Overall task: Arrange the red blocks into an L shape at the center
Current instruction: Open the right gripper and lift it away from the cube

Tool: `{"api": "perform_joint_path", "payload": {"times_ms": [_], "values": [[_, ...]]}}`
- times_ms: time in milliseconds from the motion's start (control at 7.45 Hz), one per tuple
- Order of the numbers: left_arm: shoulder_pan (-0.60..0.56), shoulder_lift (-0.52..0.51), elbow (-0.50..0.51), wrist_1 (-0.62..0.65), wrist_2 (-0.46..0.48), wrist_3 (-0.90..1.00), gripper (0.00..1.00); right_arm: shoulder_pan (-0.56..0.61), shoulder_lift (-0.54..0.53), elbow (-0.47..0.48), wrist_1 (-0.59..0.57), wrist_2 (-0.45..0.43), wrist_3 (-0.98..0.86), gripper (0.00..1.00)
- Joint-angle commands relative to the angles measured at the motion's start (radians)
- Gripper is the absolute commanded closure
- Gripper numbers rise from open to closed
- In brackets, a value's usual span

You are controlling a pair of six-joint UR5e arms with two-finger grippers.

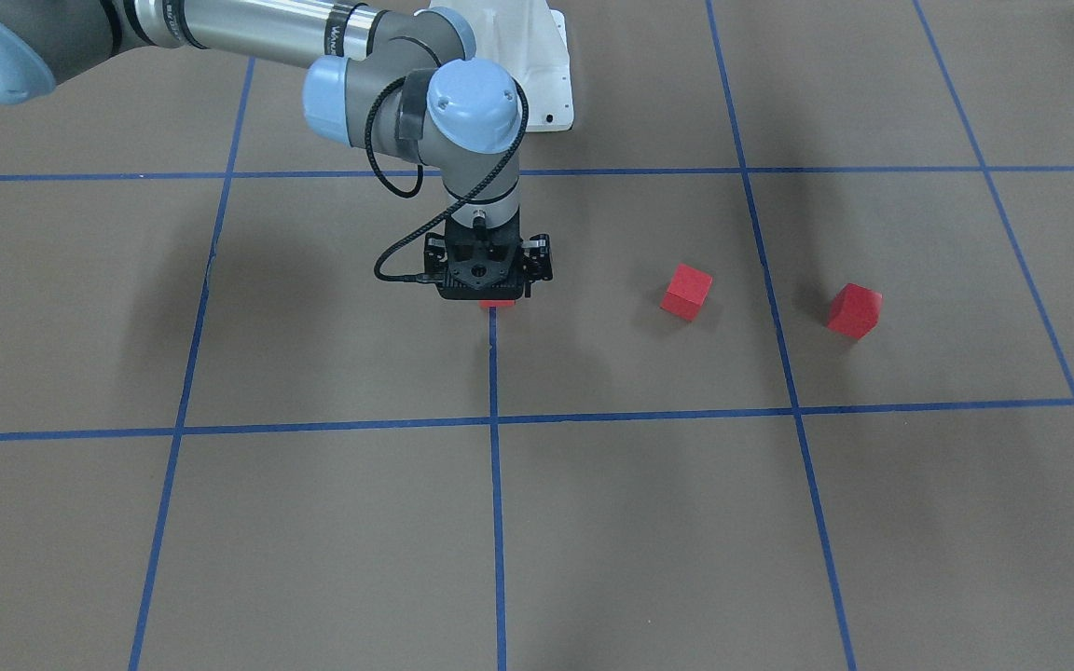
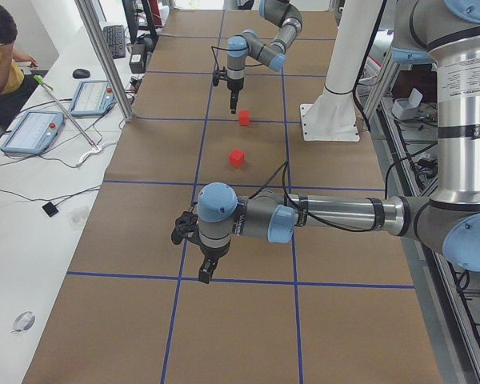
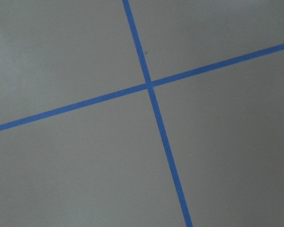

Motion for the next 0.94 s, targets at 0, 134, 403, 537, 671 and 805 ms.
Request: {"api": "perform_joint_path", "payload": {"times_ms": [0, 134, 403, 537, 671, 805], "values": [[0.000, -0.009, 0.012, -0.204, 0.008, -0.001, 0.00, 0.193, -0.106, 0.152, -0.056, 0.133, -0.143, 0.01], [0.002, -0.042, 0.029, -0.309, 0.006, -0.004, 0.00, 0.312, -0.183, 0.194, -0.056, 0.203, -0.285, 0.01], [0.059, -0.133, 0.050, -0.324, -0.004, -0.071, 0.00, 0.532, -0.312, 0.196, -0.056, 0.343, -0.610, 0.01], [0.125, -0.139, 0.055, -0.380, -0.011, -0.129, 0.00, 0.618, -0.385, 0.190, -0.058, 0.365, -0.781, 0.01], [0.196, -0.136, 0.055, -0.491, -0.011, -0.193, 0.00, 0.692, -0.456, 0.178, -0.063, 0.376, -0.917, 0.01], [0.332, -0.151, 0.043, -0.500, -0.006, -0.322, 0.00, 0.749, -0.523, 0.176, -0.063, 0.379, -1.042, 0.01]]}}
